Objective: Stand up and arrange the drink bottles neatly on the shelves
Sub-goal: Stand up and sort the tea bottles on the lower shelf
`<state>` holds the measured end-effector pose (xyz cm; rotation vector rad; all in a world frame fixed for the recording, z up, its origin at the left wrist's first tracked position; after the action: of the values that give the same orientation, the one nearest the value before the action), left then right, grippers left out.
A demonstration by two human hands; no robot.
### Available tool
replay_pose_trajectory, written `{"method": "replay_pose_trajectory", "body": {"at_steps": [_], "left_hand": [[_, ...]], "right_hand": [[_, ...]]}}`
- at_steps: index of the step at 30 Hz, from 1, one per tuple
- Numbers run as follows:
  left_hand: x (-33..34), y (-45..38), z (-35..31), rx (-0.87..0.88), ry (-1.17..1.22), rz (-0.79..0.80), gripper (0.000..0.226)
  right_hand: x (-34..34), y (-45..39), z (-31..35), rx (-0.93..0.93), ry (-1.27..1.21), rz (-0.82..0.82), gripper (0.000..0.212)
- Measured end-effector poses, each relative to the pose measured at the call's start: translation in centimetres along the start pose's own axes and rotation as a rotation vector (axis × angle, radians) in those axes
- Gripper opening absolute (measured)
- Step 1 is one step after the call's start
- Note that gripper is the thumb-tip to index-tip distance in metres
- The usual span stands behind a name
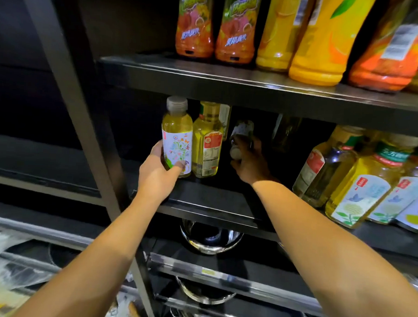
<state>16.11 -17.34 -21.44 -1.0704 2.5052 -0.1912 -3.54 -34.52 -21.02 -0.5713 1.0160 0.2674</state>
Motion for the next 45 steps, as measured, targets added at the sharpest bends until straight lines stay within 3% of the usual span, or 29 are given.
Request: {"method": "replay_pose_trajectory", "body": {"at_steps": [6,8,10,15,17,20,23,31,36,39,41,43,45], "left_hand": [[-0.1,-0.1,0.2,-0.001,0.018,-0.003,0.065],[0.0,-0.1,0.1,0.001,0.028,0.001,0.065],[-0.1,-0.1,0.2,-0.004,0.037,0.005,0.066],[-0.4,0.0,-0.1,0.002,0.046,-0.005,0.066],[-0.6,0.2,-0.2,0.010,0.051,-0.023,0.064],[-0.8,0.8,-0.4,0.052,0.064,-0.050,0.060],[-0.8,1.4,-0.5,0.076,0.064,-0.044,0.061],[-0.5,2.0,-0.2,0.069,0.086,0.003,0.067],[-0.5,3.1,-1.5,0.141,0.057,0.013,0.062],[-0.4,4.2,-2.0,0.182,0.081,-0.004,0.063],[-0.4,4.6,-1.9,0.171,0.072,-0.006,0.067],[-0.5,4.9,-1.7,0.154,0.057,0.003,0.068],[-0.6,5.2,-1.8,0.150,0.032,0.015,0.068]], "right_hand": [[0.4,-0.3,2.3,-0.209,0.214,-0.092,0.049],[-0.2,-0.2,2.4,-0.178,0.310,-0.149,0.037],[-0.7,0.1,1.6,-0.053,0.259,-0.148,0.031],[-5.1,4.7,2.8,0.034,0.150,-0.234,0.043],[-8.1,7.3,3.1,0.081,-0.085,-0.363,0.046],[-12.9,10.7,4.3,0.112,-0.244,-0.575,0.043],[-15.2,11.8,4.8,0.117,-0.338,-0.651,0.046],[-13.1,8.9,3.1,0.193,-0.440,-0.550,0.044],[-10.8,9.0,2.8,0.204,-0.401,-0.323,0.073],[-10.8,9.2,2.9,0.188,-0.429,-0.280,0.079],[-10.3,9.5,2.7,0.234,-0.422,-0.200,0.070],[-10.1,10.1,2.7,0.277,-0.354,-0.131,0.047],[-10.8,10.8,3.2,0.266,-0.347,-0.144,0.031]]}}
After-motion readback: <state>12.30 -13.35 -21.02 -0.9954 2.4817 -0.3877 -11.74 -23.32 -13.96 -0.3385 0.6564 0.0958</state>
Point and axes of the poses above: each hand's wrist, its own y-axis away from the middle knuckle, its own x-axis out of the palm, z = x × y, the point moved 10 cm from there along -y, towards the middle knuckle, and after that the axes turned 4 degrees about y, right-handed, at the moved point
